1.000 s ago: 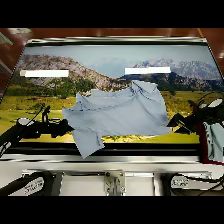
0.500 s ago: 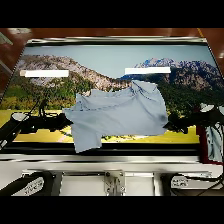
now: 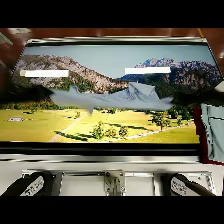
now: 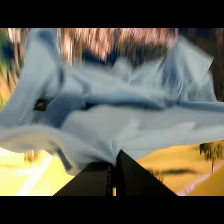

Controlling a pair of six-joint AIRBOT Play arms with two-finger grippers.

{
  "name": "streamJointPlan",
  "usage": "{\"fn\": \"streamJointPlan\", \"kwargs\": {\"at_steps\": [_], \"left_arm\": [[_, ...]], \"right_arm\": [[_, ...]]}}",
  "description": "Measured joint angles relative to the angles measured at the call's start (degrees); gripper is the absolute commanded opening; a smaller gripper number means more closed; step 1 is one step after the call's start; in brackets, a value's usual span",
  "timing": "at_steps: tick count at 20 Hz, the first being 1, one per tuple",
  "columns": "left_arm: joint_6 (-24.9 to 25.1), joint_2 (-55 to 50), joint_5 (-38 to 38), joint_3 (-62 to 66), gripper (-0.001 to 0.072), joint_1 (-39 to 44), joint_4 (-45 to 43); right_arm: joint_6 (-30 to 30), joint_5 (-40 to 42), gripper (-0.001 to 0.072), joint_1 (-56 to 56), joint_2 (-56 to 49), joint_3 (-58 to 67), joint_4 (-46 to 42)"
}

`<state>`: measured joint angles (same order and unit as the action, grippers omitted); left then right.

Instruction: Fold the shirts.

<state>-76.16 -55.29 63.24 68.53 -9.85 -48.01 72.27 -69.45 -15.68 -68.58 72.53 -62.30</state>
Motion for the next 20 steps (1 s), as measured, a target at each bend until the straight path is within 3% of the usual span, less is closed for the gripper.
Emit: {"fn": "streamJointPlan", "kwargs": {"at_steps": [6,10,15,20], "left_arm": [[-3.74,10.47,-3.48,36.72,0.0039,-1.14,-3.91],[-7.72,15.98,-0.76,45.57,0.0039,-1.27,-7.74],[-11.39,18.62,12.57,47.60,0.0039,-1.27,-15.65],[-12.31,19.04,19.82,38.32,0.0039,-1.25,-18.62]], "right_arm": [[0.44,9.40,0.0068,0.11,20.50,23.08,-4.00],[3.58,9.40,0.0068,0.07,30.49,28.44,-10.64],[5.40,-0.28,0.0068,0.17,34.97,29.94,-17.53],[6.78,-17.44,0.0068,0.22,28.87,29.62,-19.52]]}}
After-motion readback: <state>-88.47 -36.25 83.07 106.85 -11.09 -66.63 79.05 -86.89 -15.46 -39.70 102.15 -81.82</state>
